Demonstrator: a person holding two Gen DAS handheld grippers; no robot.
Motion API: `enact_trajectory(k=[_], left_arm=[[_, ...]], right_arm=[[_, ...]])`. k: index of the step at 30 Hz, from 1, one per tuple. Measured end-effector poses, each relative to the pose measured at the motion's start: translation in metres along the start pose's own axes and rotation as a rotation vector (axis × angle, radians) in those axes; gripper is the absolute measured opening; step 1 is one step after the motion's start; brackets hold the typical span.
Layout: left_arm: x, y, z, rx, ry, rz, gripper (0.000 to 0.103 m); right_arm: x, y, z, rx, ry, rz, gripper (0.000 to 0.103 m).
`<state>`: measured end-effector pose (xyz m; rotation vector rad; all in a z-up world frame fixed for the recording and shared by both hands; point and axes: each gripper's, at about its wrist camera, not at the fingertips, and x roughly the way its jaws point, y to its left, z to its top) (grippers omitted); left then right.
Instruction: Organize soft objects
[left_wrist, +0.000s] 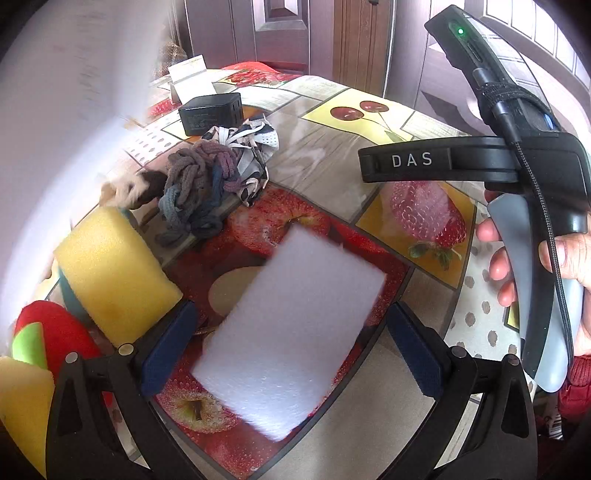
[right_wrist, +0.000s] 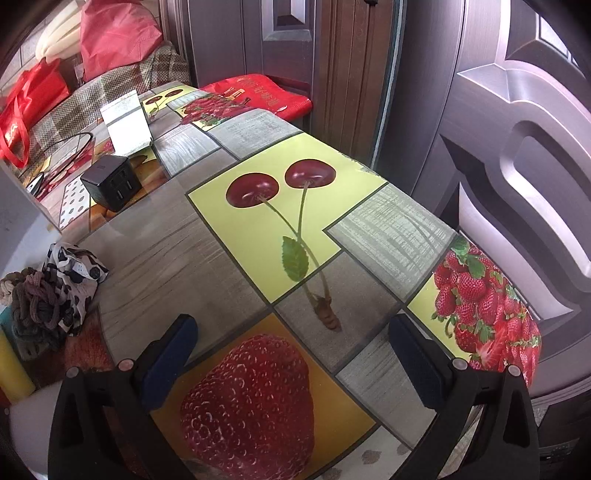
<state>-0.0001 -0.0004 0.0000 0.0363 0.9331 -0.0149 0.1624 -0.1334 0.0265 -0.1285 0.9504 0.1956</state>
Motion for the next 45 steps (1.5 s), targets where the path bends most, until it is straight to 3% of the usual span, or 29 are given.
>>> enact_trajectory(k=[45], left_arm=[[0.0000, 0.0001, 0.0000, 0.000, 0.000, 0.000, 0.102]], right_arm=[[-0.0007, 0.0044, 0.0000, -0.001, -0.001, 0.002, 0.103]])
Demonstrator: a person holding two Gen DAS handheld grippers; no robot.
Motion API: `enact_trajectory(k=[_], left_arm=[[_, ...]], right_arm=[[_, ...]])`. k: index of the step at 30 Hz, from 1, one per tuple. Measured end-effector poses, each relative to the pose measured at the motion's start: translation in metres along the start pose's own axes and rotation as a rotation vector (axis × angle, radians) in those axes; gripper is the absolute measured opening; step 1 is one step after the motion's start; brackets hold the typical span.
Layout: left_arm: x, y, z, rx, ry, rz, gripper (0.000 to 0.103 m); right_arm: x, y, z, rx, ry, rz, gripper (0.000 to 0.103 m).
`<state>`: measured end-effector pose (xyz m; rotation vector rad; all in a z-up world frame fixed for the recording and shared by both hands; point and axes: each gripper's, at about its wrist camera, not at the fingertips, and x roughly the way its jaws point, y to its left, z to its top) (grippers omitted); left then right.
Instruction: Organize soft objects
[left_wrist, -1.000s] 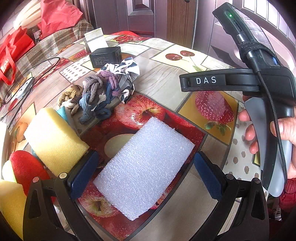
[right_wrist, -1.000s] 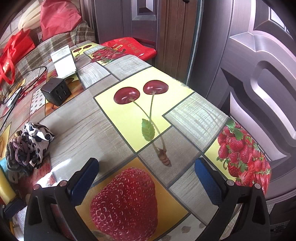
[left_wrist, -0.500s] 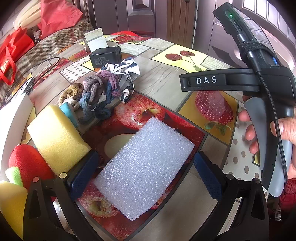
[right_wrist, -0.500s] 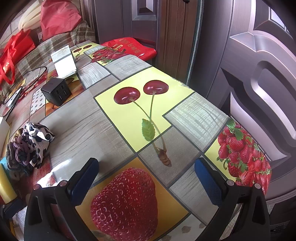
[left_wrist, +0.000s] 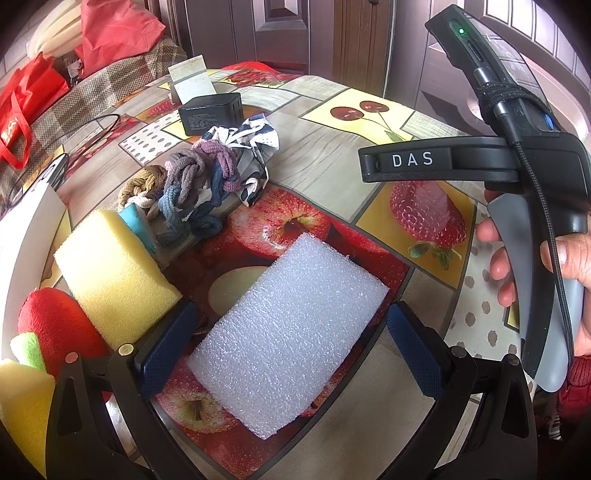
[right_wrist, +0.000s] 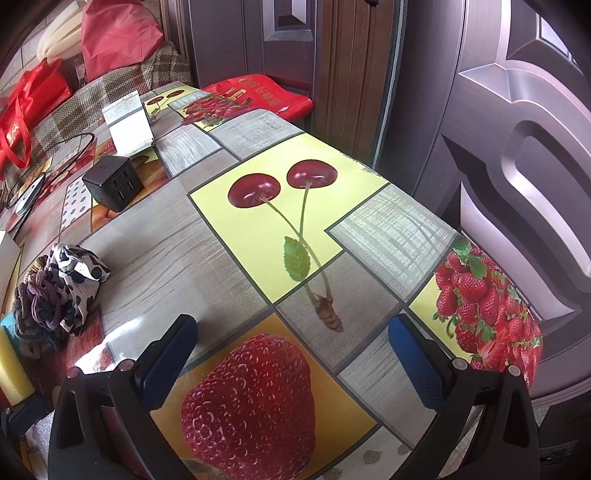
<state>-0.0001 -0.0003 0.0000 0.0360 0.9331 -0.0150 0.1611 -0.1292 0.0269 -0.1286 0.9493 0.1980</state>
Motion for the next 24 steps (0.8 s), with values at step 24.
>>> enact_trajectory(k=[24], left_arm=[[-0.071, -0.009, -0.001, 0.031, -0.185, -0.144, 0.102]], right_arm=[[0.000, 0.001, 0.000, 0.000, 0.001, 0.005, 0.103]])
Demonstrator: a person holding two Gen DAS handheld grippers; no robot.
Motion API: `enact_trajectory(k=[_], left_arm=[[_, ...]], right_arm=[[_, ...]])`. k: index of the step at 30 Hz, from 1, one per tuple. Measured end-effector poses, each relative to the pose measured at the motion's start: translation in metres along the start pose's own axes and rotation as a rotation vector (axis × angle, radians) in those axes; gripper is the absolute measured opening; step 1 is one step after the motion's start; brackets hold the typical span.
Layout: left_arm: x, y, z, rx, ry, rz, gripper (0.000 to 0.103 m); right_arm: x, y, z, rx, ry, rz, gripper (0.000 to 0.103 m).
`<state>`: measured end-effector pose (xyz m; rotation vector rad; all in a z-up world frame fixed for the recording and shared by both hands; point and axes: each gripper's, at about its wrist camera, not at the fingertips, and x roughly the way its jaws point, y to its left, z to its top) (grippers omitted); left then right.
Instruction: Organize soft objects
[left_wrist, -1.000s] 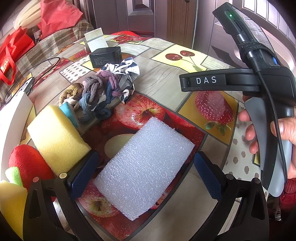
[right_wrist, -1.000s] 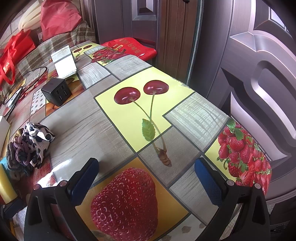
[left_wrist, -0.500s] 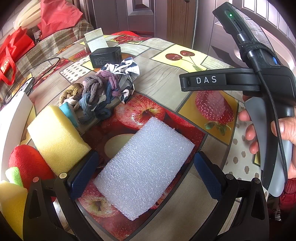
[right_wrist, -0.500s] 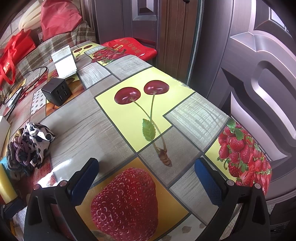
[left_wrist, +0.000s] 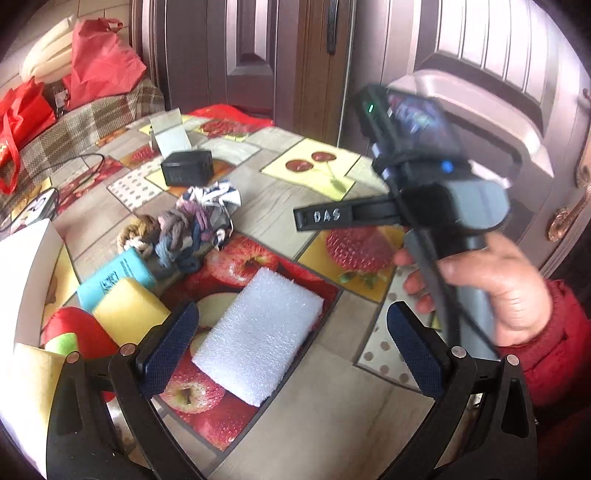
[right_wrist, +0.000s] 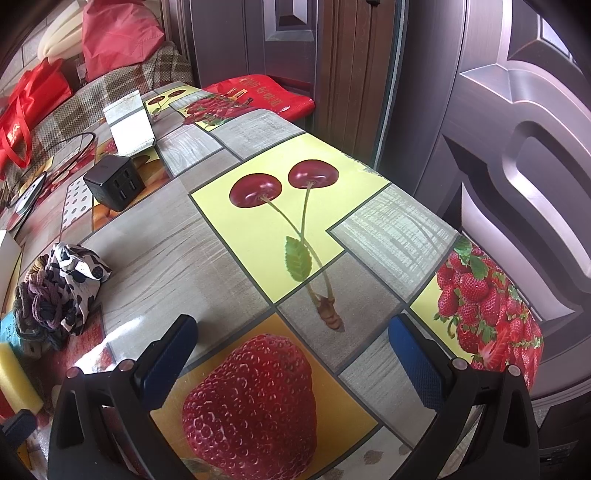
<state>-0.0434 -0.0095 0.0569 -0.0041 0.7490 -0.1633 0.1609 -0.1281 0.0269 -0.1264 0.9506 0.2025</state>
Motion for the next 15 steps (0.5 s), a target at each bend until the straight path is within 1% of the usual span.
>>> enact_trajectory(k=[2, 4, 6, 7, 9, 11, 13, 15], left_arm=[[-0.030, 0.009, 0.003, -0.032, -0.069, 0.003, 0.102], [-0.063, 0.027, 0.001, -0.094, -0.135, 0.021, 0.103], [-0.094, 0.050, -0.009, -0.161, -0.194, 0.055, 0.103], [-0.108, 0.062, -0.017, -0.185, -0.213, 0.086, 0.103], [-0.127, 0.083, -0.036, -0.210, -0.213, 0.154, 0.103], [-0.138, 0.099, -0.058, -0.219, -0.180, 0.198, 0.103], [-0.145, 0.105, -0.080, -0.217, -0.148, 0.225, 0.103], [-0.148, 0.104, -0.101, -0.209, -0.123, 0.227, 0.103]], right_arm=[[0.000, 0.000, 0.000, 0.000, 0.000, 0.000, 0.103], [0.000, 0.000, 0.000, 0.000, 0.000, 0.000, 0.103], [0.000, 0.000, 0.000, 0.000, 0.000, 0.000, 0.103], [0.000, -0.001, 0.000, 0.000, 0.000, 0.001, 0.103], [0.000, -0.001, 0.000, 0.000, -0.001, 0.001, 0.103], [-0.001, -0.001, 0.000, 0.001, -0.003, 0.005, 0.103], [-0.004, -0.003, 0.000, 0.009, -0.019, 0.032, 0.103], [-0.010, -0.007, -0.002, 0.017, -0.048, 0.077, 0.103]])
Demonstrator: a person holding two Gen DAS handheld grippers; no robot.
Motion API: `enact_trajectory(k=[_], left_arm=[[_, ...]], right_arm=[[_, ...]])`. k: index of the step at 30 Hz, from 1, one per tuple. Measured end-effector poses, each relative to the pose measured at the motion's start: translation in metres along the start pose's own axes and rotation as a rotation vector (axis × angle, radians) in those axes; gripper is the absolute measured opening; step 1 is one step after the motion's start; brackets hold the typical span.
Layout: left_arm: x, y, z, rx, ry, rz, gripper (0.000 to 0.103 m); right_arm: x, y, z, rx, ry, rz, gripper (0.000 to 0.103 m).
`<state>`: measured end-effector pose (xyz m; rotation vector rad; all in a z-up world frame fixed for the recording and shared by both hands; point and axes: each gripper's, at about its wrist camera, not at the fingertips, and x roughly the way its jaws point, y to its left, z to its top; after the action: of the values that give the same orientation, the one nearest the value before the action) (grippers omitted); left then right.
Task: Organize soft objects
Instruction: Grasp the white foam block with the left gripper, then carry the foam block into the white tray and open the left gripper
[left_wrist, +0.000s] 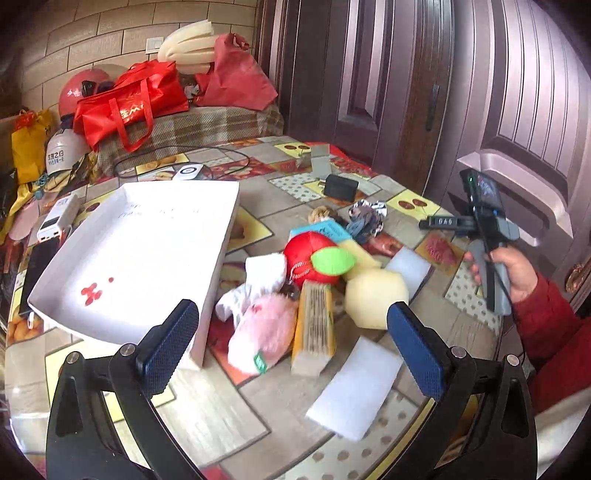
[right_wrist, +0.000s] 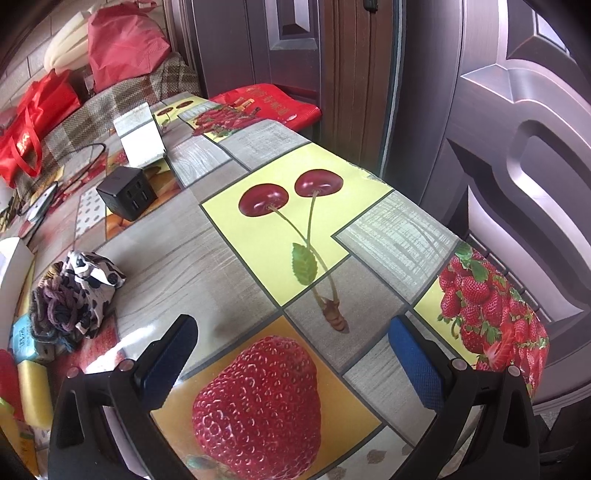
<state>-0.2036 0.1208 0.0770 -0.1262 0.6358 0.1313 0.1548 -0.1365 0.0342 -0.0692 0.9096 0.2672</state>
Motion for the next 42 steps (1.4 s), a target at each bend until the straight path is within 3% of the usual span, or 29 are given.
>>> enact_trajectory(k=[3, 6, 8, 11, 16, 21, 26, 28, 30, 32, 39, 42], left_arm=[[0.000, -0.003, -0.022, 0.017, 0.043, -0.005, 0.103], [0.009, -0.011, -0.032, 0.031, 0.089, -0.030, 0.103], [0.020, -0.023, -0.037, 0.061, 0.136, -0.062, 0.103], [0.037, -0.044, -0.042, 0.155, 0.198, -0.079, 0.103], [0.056, -0.059, -0.049, 0.247, 0.282, -0.070, 0.102], [0.064, -0.054, -0.050, 0.238, 0.329, -0.097, 0.092], [0.071, -0.058, -0.046, 0.239, 0.340, -0.145, 0.074], [0.073, -0.058, -0.044, 0.236, 0.337, -0.147, 0.067], [0.071, -0.057, -0.043, 0.234, 0.331, -0.151, 0.054], [0.070, -0.056, -0.045, 0.239, 0.324, -0.155, 0.053], [0.056, -0.056, -0.053, 0.252, 0.284, -0.160, 0.051], [0.031, -0.048, -0.053, 0.226, 0.195, -0.170, 0.051]], right_arm=[[-0.019, 0.002, -0.003, -0.036, -0.088, 0.122, 0.103], [-0.041, 0.010, -0.010, -0.134, -0.168, 0.324, 0.103], [-0.050, 0.024, -0.018, -0.241, -0.150, 0.447, 0.103], [-0.054, 0.048, -0.034, -0.395, -0.080, 0.534, 0.103], [-0.054, 0.077, -0.060, -0.548, 0.002, 0.535, 0.103], [-0.053, 0.087, -0.072, -0.630, 0.045, 0.558, 0.103], [-0.046, 0.106, -0.071, -0.667, 0.052, 0.529, 0.103], [-0.042, 0.114, -0.073, -0.663, 0.058, 0.528, 0.103], [-0.037, 0.115, -0.071, -0.653, 0.079, 0.526, 0.096], [-0.037, 0.114, -0.072, -0.673, 0.060, 0.485, 0.091], [-0.038, 0.095, -0.065, -0.608, 0.036, 0.484, 0.089], [-0.052, 0.077, -0.053, -0.505, -0.049, 0.540, 0.089]])
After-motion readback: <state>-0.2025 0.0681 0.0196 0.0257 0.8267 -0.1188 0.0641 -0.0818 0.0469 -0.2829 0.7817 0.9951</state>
